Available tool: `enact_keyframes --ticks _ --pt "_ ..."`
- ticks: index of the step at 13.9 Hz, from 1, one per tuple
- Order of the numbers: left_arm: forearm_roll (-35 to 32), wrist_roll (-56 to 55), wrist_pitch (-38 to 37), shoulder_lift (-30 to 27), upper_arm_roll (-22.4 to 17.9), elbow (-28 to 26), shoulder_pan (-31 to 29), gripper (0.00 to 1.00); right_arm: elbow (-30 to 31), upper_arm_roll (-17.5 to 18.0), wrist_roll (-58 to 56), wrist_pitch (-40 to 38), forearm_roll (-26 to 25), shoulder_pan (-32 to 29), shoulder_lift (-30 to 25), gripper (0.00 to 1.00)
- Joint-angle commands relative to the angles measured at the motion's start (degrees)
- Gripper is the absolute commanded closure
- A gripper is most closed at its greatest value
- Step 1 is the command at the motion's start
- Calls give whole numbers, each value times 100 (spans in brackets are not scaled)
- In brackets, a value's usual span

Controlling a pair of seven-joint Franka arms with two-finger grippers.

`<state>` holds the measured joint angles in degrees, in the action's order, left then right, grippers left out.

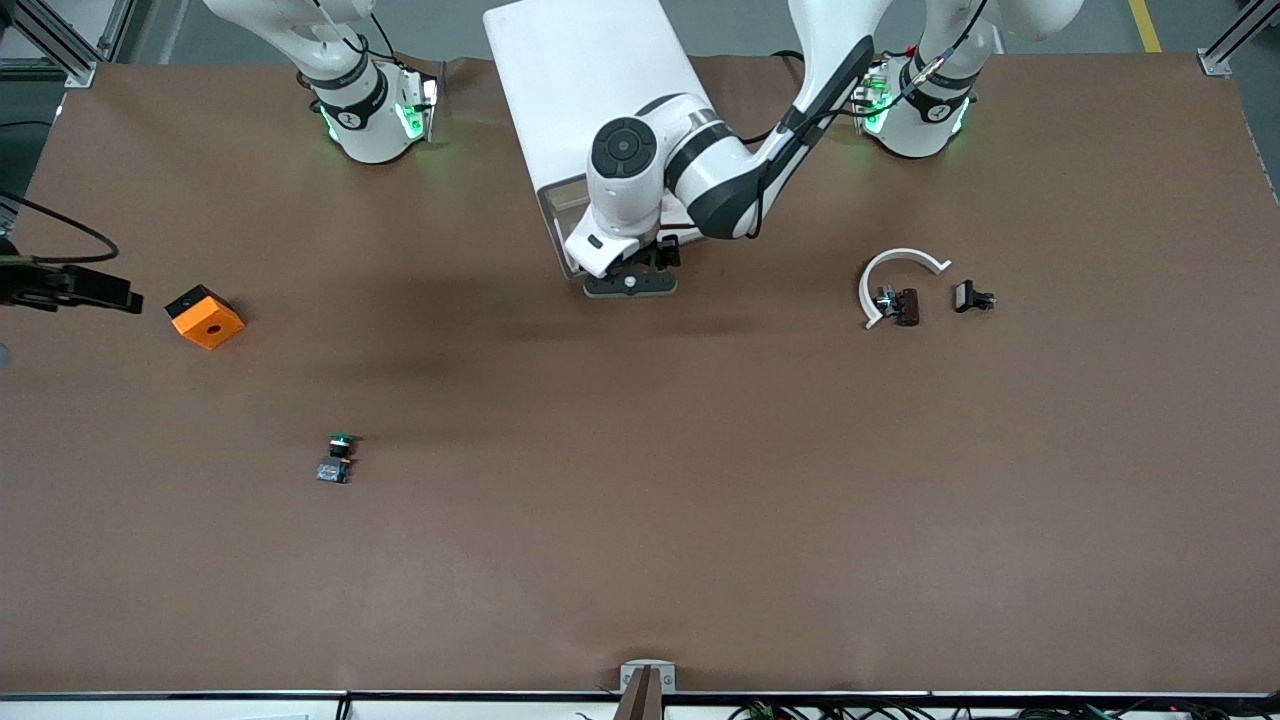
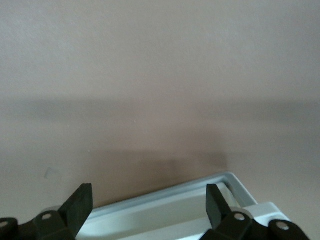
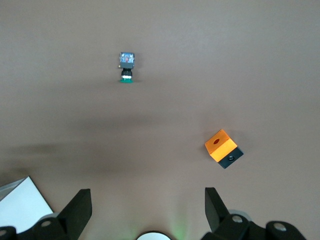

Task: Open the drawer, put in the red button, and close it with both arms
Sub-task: 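Push the drawer shut into the cabinet with the left gripper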

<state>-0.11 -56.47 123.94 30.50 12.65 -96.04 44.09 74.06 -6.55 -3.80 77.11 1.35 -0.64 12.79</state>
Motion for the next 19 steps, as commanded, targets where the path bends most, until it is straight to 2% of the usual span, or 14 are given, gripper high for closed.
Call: enact_keyframes --ticks 1,3,6,8,10,15,19 --pt "273 22 33 26 158 -28 3 0 -138 153 37 -249 -91 -77 -294 0" --pt "703 13 33 18 228 -28 12 0 -120 154 37 -249 -214 -76 -434 0" --pt "880 22 33 9 264 -20 3 0 -59 162 55 -267 -39 -138 -637 0" --pt "1441 22 33 -9 264 -20 3 0 72 145 55 -302 120 -138 -733 0" --pt "1715 14 33 9 264 -46 12 0 571 162 28 -258 120 -129 -1013 0" --pt "2111 22 33 -9 264 -37 -6 0 2075 162 28 558 111 -120 -2077 0" --pt "2112 22 33 9 246 -28 -76 0 2183 162 28 621 111 -112 -2201 0"
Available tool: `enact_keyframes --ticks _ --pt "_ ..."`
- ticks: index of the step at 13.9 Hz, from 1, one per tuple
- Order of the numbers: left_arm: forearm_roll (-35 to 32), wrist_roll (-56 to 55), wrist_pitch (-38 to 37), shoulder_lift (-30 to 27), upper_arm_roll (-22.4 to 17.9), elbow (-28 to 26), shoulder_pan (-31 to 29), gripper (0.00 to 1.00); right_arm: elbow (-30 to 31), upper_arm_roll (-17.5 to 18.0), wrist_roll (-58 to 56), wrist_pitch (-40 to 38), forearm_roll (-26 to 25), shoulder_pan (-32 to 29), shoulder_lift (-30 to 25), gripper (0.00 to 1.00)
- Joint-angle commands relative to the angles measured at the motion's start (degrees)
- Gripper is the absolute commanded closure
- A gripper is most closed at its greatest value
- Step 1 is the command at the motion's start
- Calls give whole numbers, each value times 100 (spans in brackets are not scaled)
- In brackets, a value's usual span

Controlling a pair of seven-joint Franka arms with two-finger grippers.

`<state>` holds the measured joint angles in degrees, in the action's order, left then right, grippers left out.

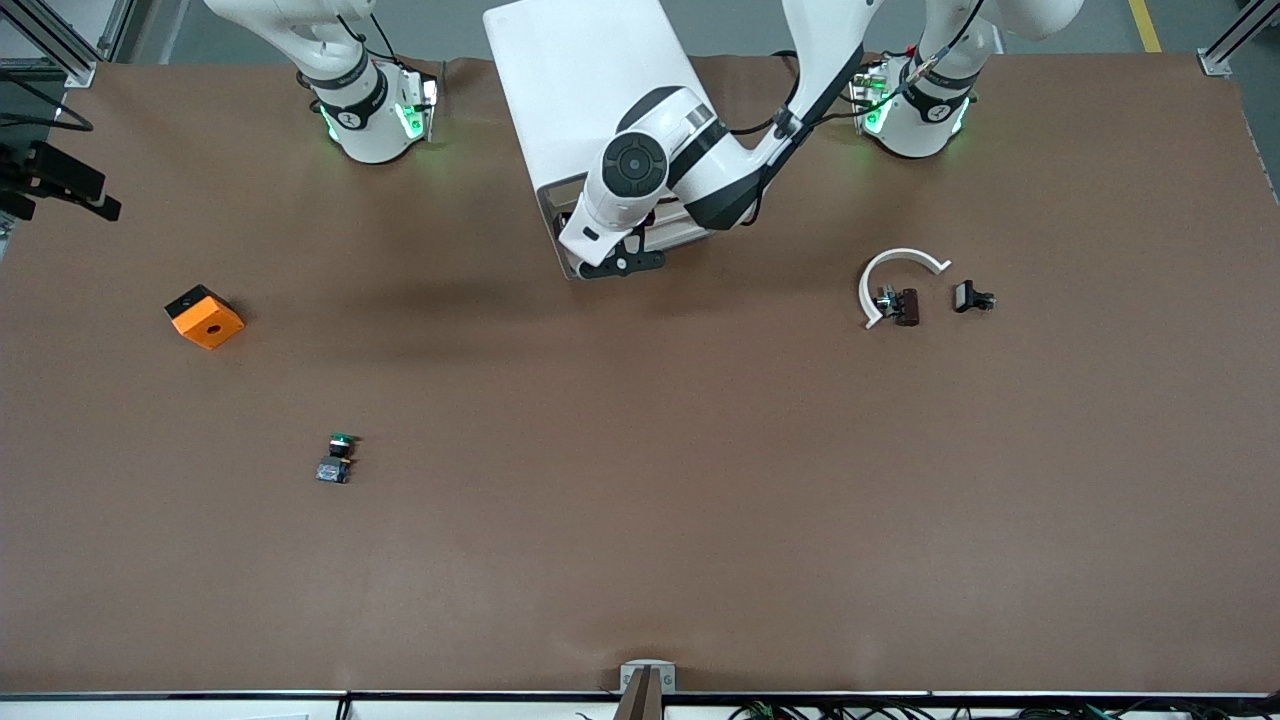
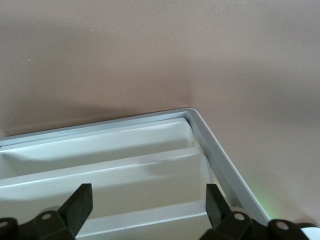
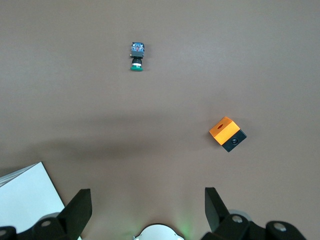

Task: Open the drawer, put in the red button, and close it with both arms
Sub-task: 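Push the drawer shut into the cabinet with the left gripper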

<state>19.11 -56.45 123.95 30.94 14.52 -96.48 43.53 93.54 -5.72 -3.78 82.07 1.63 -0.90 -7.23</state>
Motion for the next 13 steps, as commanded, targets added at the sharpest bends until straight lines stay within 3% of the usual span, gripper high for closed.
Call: enact_keyframes --ticks 1,6,8,10,13 --pt "129 2 42 -35 25 33 -72 0 226 80 26 143 83 -86 -200 0" --pt "32 2 42 -193 -1 287 -748 0 226 80 18 196 48 -86 -252 0" --pt "-300 -6 42 -255 -1 349 -1090 0 199 88 -9 205 22 -86 -244 0" --pt "-1133 -6 42 -316 7 437 -1468 0 190 97 -44 196 -66 -78 -253 0" --pt "-1278 11 50 -535 25 463 -2022 0 182 106 -44 196 -171 -60 -253 0"
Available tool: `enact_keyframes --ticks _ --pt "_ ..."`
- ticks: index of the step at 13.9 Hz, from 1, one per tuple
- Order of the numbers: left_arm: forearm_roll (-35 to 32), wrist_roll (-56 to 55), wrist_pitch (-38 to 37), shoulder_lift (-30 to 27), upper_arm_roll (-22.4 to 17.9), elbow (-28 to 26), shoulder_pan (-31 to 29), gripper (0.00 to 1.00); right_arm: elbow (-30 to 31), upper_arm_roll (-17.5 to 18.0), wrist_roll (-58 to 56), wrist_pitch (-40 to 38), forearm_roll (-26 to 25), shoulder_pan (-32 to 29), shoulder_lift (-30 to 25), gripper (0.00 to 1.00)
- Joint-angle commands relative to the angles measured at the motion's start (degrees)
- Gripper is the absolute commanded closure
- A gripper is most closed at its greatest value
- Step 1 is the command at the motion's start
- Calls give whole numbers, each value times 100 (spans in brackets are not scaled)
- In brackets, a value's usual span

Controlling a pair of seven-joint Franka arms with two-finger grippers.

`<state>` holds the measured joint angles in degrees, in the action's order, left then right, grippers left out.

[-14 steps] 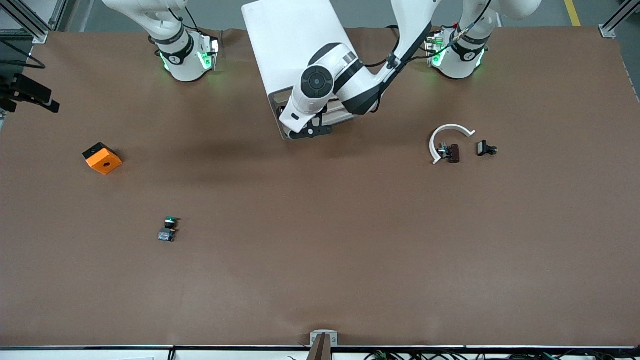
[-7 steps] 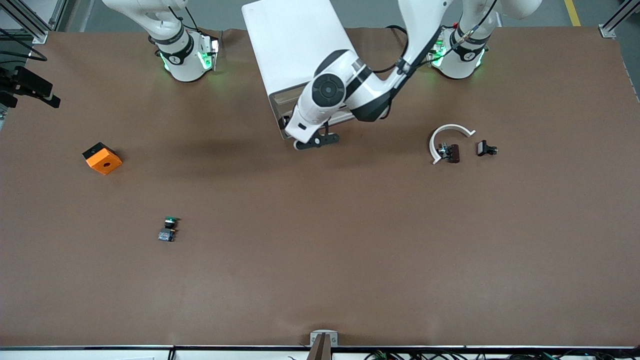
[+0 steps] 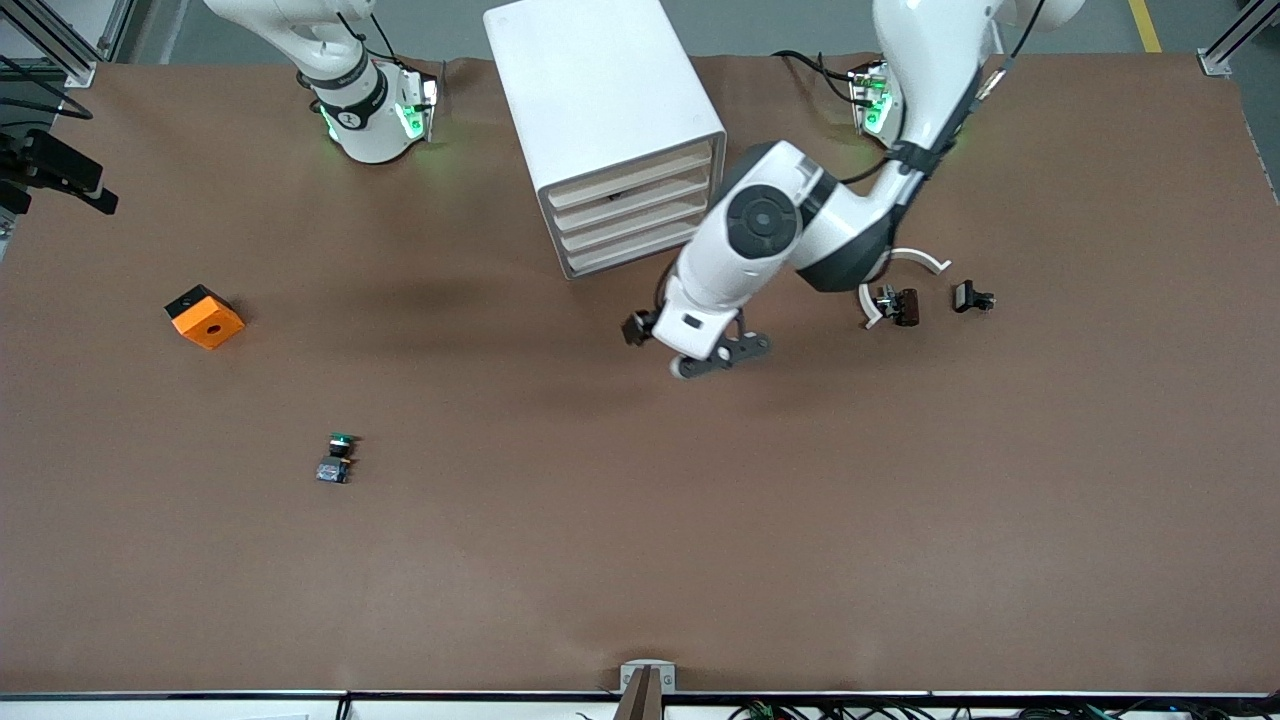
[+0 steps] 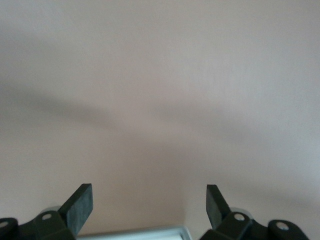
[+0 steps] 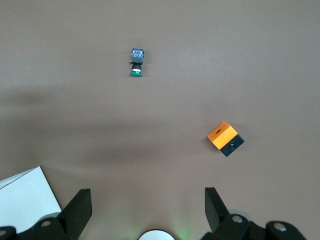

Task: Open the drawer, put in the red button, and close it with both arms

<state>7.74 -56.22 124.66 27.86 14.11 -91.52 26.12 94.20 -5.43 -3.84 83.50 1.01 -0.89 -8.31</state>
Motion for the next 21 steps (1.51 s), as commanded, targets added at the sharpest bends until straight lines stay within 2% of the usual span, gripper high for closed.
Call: enact_keyframes --ticks 1,4,7,10,13,18,21 --pt "-141 -21 -29 -263 74 37 -465 0 116 78 -47 61 -153 -60 -136 0" --pt "-176 -64 -73 -517 91 -6 -1010 0 116 78 -134 70 -163 -60 -144 0" --pt "-176 -30 -871 -825 100 -59 -1564 0 116 69 -152 105 -163 -77 -144 0" --pt "-80 -4 -1091 -966 118 -42 -2127 0 116 60 -161 105 -163 -77 -136 0" --pt "-141 1476 -1863 -1028 57 20 -2470 0 116 42 -161 105 -145 -86 -136 0" --pt "-167 3676 -2779 -1730 83 -33 -3567 0 116 42 -213 97 -119 -78 -127 0" --pt "-159 4898 -2938 -2300 101 -505 -4174 0 116 34 -354 79 -83 -95 -127 0"
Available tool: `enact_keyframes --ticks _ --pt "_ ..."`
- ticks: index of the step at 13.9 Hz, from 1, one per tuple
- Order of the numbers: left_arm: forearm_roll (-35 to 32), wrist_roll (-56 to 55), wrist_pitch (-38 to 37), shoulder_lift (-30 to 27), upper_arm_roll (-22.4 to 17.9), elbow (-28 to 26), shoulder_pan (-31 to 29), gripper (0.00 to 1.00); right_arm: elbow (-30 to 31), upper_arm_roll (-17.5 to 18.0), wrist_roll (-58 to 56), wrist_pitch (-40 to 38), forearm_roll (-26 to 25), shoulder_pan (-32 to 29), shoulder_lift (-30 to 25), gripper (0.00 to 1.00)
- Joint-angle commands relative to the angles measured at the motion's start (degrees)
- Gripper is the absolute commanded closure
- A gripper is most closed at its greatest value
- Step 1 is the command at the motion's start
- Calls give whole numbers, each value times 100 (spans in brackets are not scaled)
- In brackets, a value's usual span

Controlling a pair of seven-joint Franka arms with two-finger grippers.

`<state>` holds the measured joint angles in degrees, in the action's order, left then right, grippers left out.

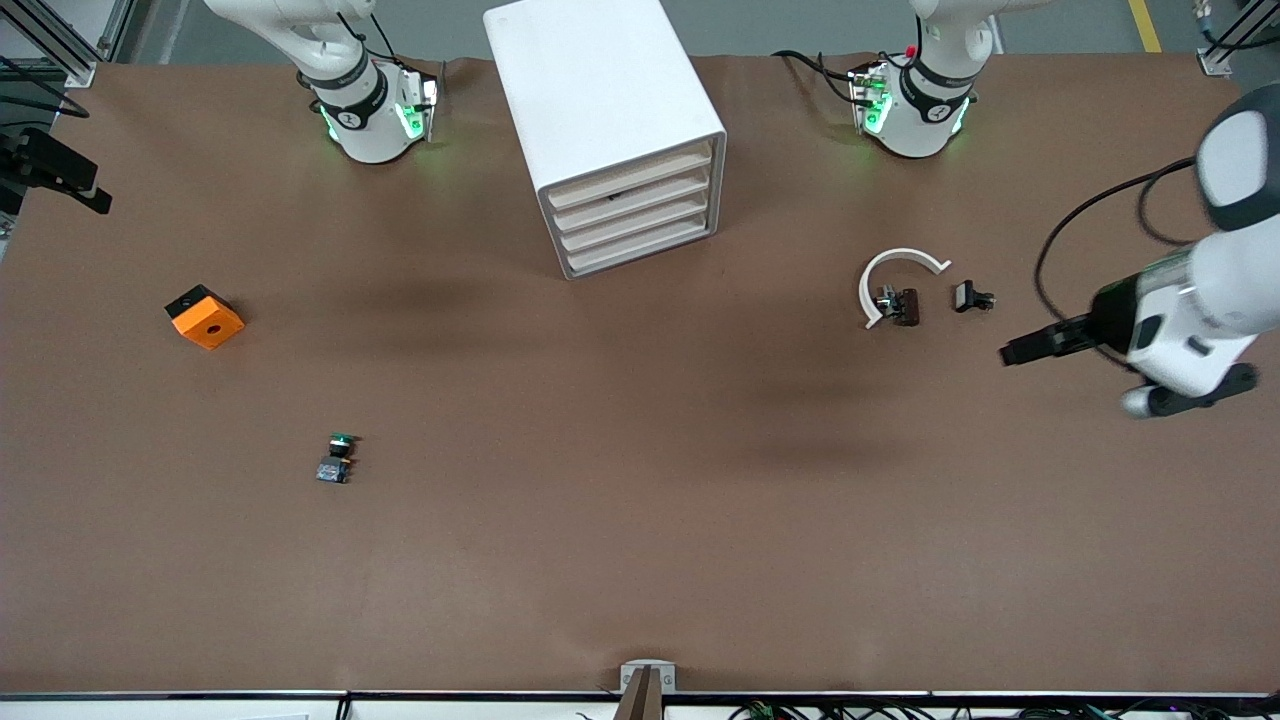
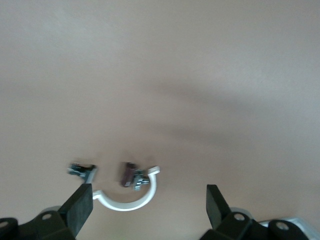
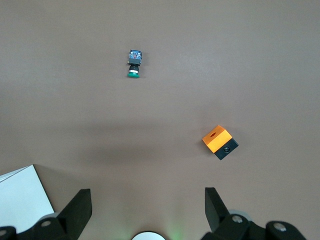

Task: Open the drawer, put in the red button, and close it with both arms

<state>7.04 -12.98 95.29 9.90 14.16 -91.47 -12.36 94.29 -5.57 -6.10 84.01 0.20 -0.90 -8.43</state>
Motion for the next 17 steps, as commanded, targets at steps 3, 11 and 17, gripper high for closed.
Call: enact_keyframes --ticks 3,11,17 --pt "-28 1489 138 -1129 95 -1205 -793 0 107 47 -76 45 208 -104 -115 0" --pt "-45 1930 482 -1210 -341 -760 -359 0 107 38 -76 10 209 -121 -115 0" --pt "-63 1913 482 -956 -2093 -276 1447 0 107 47 -76 19 200 -112 -124 0"
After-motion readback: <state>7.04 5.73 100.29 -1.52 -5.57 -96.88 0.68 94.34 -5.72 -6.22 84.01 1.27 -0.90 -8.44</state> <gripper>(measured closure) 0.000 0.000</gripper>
